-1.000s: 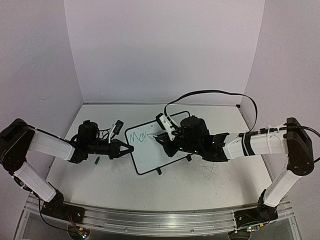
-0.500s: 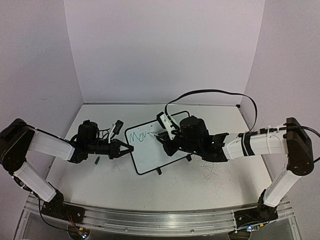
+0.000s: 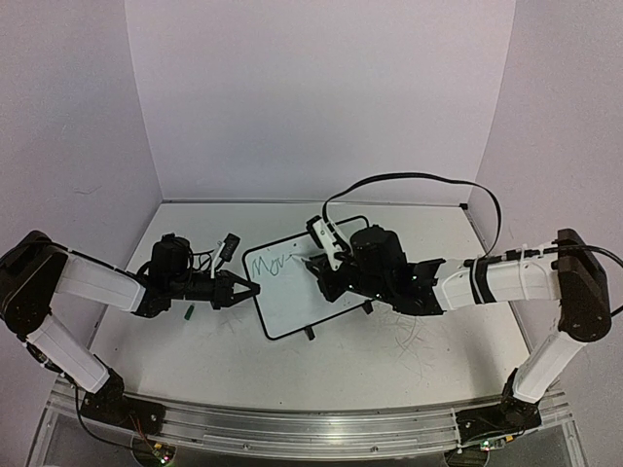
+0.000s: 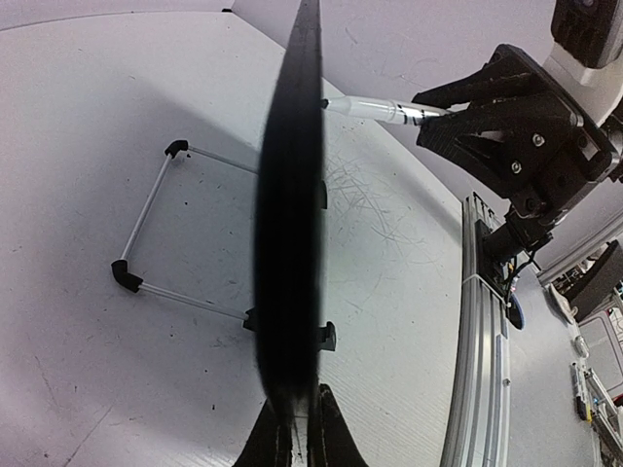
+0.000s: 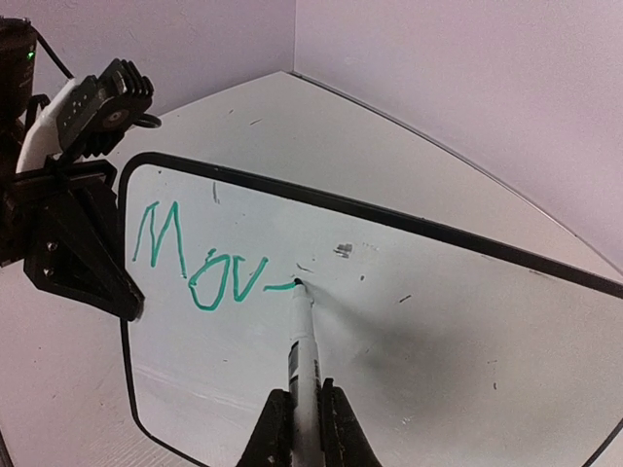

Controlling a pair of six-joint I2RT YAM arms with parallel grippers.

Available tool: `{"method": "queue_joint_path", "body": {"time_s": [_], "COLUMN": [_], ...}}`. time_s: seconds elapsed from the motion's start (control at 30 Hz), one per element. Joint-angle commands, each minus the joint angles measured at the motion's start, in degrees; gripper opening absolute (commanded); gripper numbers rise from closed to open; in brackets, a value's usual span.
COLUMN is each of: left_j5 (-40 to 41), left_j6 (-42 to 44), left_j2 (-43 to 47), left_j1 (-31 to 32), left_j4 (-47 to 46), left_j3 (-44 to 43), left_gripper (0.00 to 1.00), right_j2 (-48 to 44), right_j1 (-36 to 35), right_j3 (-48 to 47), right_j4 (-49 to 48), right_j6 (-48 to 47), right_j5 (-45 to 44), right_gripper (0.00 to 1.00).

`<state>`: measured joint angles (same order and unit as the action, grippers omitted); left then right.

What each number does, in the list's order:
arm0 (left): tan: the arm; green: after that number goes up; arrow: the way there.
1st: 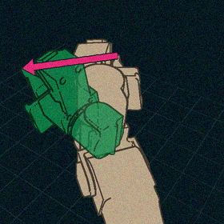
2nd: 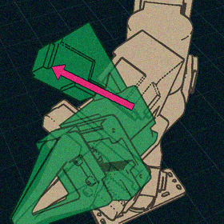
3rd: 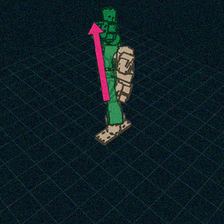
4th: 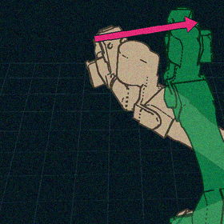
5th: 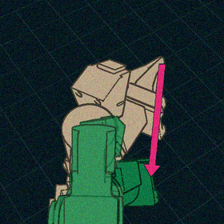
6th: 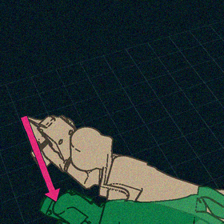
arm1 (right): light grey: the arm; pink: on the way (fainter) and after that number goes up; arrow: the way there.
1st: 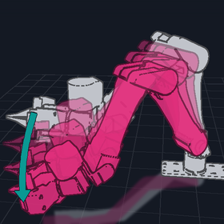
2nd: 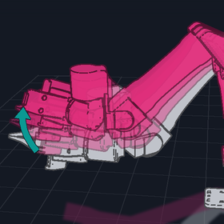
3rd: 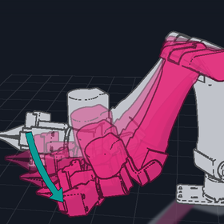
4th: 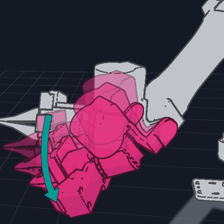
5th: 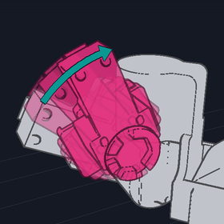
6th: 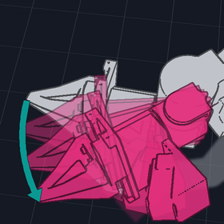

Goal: Write a sentence on the whiteboard

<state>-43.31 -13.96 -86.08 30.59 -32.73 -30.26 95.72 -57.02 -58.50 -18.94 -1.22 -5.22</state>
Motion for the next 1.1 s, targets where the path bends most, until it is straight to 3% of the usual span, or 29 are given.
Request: {"method": "queue_joint_path", "body": {"time_s": [0.0,1.07], "left_j5": [1.22,1.13], "left_j6": [2.97,3.22], "left_j2": [1.88,1.49], "left_j1": [0.00,0.01], "left_j4": [-0.28,-0.06], "left_j3": [0.14,-0.27], "left_gripper": [0.00,0.00], "right_j2": [-0.33,2.10], "right_j1": [0.71,0.41], "right_j3": [-1.07,-1.37], "right_j4": [-2.44,-0.33], "right_j6": [0.78,0.78], "right_j5": [-2.83,2.85], "right_gripper": [0.00,0.00]}}
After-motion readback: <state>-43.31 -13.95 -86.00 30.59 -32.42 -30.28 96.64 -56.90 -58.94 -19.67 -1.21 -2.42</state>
